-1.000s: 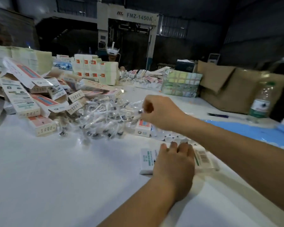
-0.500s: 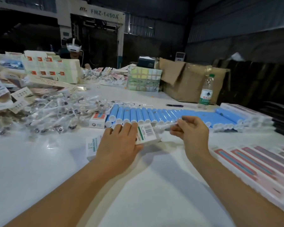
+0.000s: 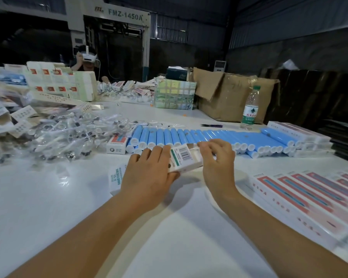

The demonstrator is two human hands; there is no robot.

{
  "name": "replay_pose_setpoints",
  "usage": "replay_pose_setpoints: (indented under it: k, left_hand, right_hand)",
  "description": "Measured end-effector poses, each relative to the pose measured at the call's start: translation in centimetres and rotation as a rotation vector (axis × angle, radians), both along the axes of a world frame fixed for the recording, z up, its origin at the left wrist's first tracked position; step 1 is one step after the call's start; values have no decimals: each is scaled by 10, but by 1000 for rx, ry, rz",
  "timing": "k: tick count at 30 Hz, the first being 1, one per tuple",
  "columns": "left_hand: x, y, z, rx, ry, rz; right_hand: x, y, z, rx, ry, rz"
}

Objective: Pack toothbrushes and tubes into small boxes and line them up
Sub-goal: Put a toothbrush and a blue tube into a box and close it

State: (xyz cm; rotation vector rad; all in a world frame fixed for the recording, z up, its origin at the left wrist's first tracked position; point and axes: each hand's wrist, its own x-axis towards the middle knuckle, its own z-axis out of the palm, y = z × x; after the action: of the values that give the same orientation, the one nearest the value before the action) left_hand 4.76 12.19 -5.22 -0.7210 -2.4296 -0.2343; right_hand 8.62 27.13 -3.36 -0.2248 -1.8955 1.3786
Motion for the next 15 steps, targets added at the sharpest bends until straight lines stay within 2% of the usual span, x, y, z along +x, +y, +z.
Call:
replay_pose_setpoints:
  k: [3,7,13,15]
  left_hand:
    - [-4,-4,-1,12,9,49]
    - [-6,-5,-1,27,17,98]
    - [-5,-3,-3,-1,23,109]
    - [-5,-2,-4,-8,25,105]
  right_hand:
    - [9,1,1,96,80,-32]
    - [7,-4,-5,194,6,33]
    - [7,-8,-14,207,-13,84]
    - [6,-7,-12,153,-33,87]
